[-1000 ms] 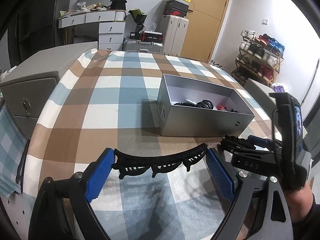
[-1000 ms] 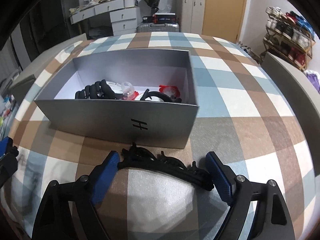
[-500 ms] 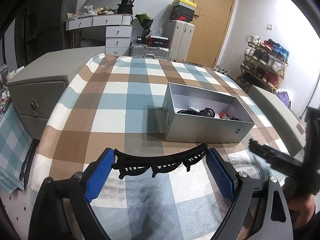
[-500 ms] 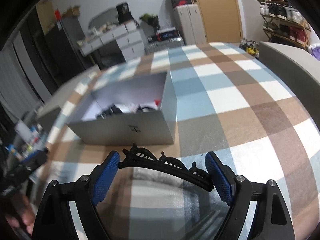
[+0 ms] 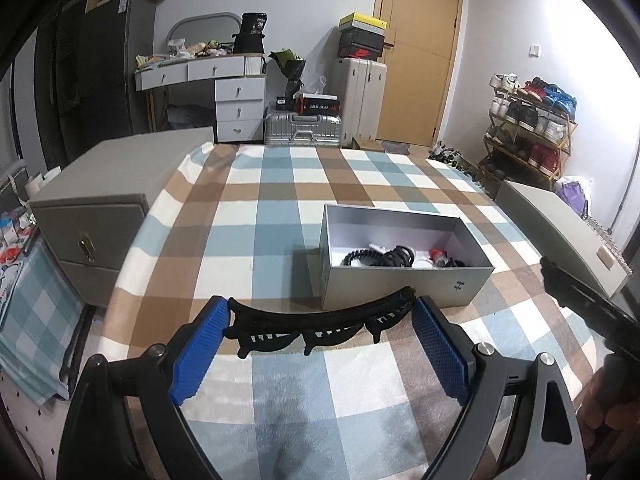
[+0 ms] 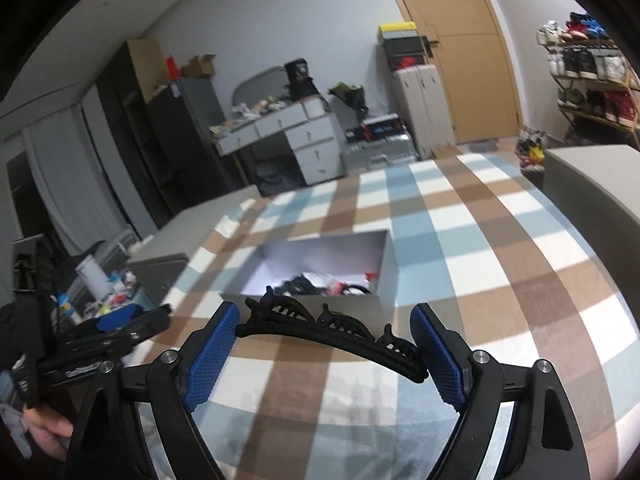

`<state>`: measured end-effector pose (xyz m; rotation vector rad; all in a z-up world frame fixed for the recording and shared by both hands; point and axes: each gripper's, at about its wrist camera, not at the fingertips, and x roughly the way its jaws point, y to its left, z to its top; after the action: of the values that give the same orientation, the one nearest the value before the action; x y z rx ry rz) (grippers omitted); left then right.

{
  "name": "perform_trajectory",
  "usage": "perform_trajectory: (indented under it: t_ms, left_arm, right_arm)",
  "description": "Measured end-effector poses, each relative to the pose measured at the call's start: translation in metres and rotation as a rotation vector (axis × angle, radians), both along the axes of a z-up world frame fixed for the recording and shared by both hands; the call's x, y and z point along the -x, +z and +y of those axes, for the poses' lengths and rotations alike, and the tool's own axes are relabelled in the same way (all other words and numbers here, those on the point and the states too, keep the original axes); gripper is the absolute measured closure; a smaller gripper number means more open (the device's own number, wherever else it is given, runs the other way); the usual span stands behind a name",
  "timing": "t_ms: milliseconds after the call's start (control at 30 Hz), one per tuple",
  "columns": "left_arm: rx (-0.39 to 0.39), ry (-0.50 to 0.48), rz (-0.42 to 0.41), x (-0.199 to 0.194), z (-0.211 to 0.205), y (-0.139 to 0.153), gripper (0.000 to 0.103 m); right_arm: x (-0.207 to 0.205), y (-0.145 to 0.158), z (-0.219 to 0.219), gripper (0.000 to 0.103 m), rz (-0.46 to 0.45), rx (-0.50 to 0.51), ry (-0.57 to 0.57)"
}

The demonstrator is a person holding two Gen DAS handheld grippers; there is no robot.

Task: Organize jewelry
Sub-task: 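Carry the black hair clip with the left gripper over the box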

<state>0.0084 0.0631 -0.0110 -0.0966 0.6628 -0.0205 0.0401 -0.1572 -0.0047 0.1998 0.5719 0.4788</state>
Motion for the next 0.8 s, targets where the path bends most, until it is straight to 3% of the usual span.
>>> perform_trajectory:
  t_ms: [333,800]
  left_arm:
    - [-0.043,-0.016,-0.044,-0.017,-0.016,0.013,0.014]
    - [0.007,-0.098,-0.061,-0.061,-0.023,0.012,0.014]
  right_arm:
    - [-0.006,0.02,-0.003,0.016,-0.059,-0.069,0.087]
    - [-0.055,0.026,0.007,0.016,-0.056,-0.112,0.155]
